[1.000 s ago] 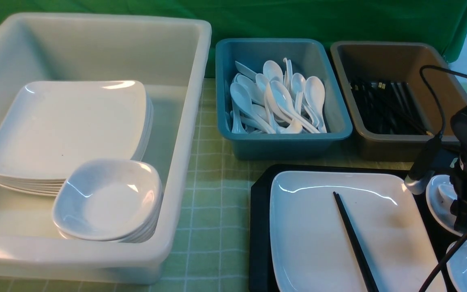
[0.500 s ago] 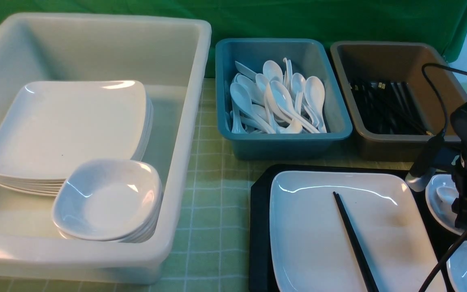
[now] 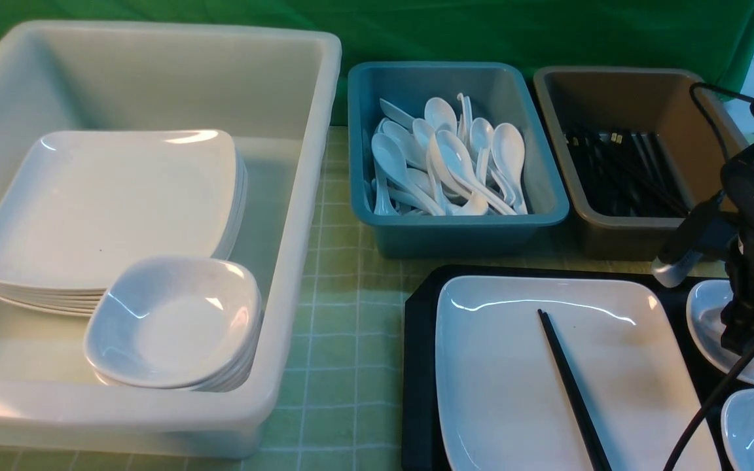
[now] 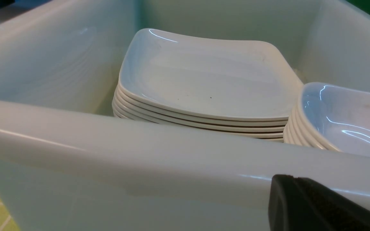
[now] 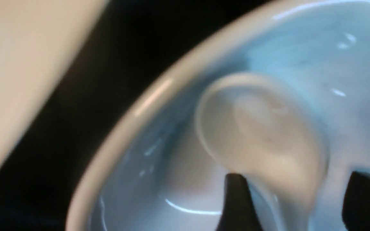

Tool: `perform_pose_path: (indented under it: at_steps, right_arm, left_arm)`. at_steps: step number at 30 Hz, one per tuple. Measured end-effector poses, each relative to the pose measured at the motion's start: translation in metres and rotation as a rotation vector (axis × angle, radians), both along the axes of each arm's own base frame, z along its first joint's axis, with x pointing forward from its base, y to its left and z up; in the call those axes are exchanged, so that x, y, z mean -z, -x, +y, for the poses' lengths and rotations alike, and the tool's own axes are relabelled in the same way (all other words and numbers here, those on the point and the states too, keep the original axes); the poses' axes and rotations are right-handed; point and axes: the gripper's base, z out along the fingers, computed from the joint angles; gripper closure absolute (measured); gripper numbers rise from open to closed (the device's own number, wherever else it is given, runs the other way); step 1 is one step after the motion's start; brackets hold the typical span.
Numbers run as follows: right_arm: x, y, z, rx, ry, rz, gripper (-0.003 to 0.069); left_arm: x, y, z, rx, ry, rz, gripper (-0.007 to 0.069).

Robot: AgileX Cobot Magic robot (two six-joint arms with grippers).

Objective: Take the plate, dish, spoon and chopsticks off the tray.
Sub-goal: Use the right arm to grab a soup spoon from the plate

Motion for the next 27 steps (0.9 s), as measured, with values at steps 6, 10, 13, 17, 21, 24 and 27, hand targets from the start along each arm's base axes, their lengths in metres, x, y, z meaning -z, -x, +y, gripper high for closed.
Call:
perform_pose_path:
  at_steps: [6,10,13,17,21,24,27]
  right_arm:
    - [0.006,-0.001,-0.001,0.0,0.012,0.023,0.0273]
    - [0.007,-0.001,-0.001,0.0,0.013,0.028,0.0393]
    - [0.007,-0.001,-0.001,0.003,0.017,0.034,0.0428]
    - [0.007,0.0,-0.001,0.011,0.024,0.048,0.0428]
    - [0.002,0.004,-0.003,0.05,0.049,0.104,0.0428]
    - [-0.015,0.01,-0.005,0.076,0.059,0.107,0.0428]
    - [-0.038,0.016,-0.006,0.084,0.048,0.056,0.0428]
  left_arm:
    - [0.0,0.0,0.0,0.0,0.0,0.0,0.0629]
    - [0.0,0.0,0.0,0.0,0.0,0.0,0.0629]
    - [0.0,0.0,0.0,0.0,0.0,0.0,0.0629]
    - [0.0,0.0,0.0,0.0,0.0,0.0,0.0629]
    - [0.0,0.0,0.0,0.0,0.0,0.0,0.0629]
    - [0.0,0.0,0.0,0.0,0.0,0.0,0.0629]
    - [0.0,0.0,0.0,0.0,0.0,0.0,0.0629]
